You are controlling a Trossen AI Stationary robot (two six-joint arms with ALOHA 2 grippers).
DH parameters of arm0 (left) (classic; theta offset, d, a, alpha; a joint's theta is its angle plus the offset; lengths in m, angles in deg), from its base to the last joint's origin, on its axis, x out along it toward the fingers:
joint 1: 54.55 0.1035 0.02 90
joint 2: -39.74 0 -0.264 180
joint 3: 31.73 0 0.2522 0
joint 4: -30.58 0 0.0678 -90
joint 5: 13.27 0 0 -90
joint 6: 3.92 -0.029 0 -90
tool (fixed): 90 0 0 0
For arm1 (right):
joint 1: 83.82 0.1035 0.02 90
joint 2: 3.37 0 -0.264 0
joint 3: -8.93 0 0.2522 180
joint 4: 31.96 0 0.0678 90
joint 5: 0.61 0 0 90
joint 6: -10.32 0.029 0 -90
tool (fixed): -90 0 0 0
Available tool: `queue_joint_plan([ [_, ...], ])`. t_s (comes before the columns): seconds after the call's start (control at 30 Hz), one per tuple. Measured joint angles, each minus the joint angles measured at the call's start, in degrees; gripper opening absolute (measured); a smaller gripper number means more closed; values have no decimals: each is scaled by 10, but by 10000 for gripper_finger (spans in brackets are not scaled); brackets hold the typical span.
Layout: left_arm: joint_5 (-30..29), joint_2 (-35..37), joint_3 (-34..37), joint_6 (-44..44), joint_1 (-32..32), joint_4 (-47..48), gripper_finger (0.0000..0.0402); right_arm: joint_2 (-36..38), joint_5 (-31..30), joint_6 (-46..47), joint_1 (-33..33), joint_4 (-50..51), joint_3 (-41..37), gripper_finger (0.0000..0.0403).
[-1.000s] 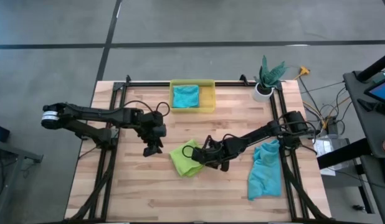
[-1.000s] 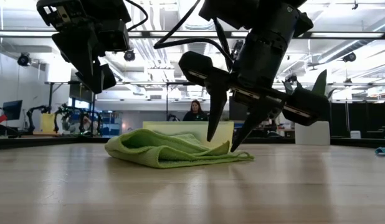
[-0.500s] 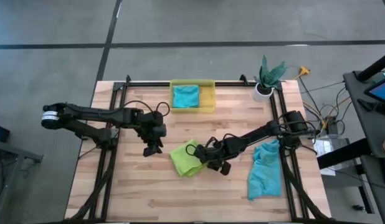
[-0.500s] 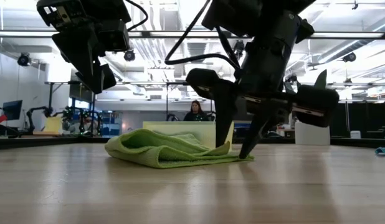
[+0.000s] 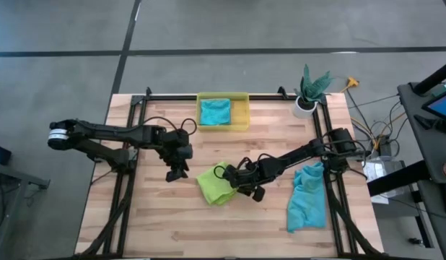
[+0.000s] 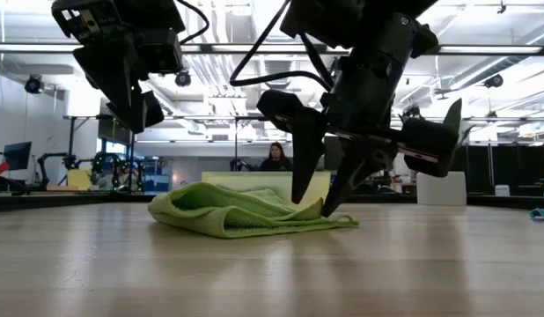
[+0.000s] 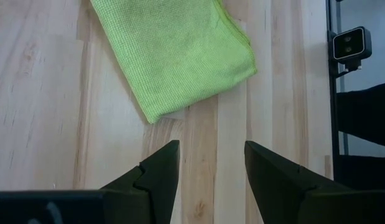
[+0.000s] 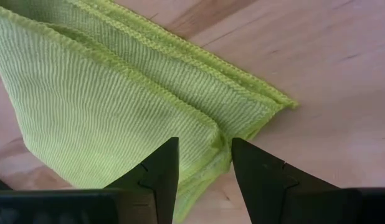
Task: Fold microfiber towels
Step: Fold the green microfiber cloth
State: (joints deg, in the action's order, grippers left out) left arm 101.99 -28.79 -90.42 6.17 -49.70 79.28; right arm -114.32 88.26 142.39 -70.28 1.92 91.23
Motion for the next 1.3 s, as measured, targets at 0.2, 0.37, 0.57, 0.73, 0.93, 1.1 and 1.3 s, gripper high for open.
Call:
queue_joint_plan([
  [0.2,0,0,0,0,0,0,166,0,10,0,-4,7,-7,143],
  [0.37,0,0,0,0,0,0,166,0,9,-1,-11,3,-12,139],
  [0.57,0,0,0,0,0,0,166,0,9,-5,-12,-6,-7,138],
  [0.73,0,0,0,0,0,0,166,0,15,-6,-12,-38,-6,137],
  [0.93,0,0,0,1,0,0,166,0,12,-7,-15,-34,-16,137],
  [1.1,1,0,0,1,0,1,166,0,15,-5,-16,-34,-19,137],
  [1.3,1,0,0,1,0,1,166,0,10,-8,-16,-34,-20,137],
])
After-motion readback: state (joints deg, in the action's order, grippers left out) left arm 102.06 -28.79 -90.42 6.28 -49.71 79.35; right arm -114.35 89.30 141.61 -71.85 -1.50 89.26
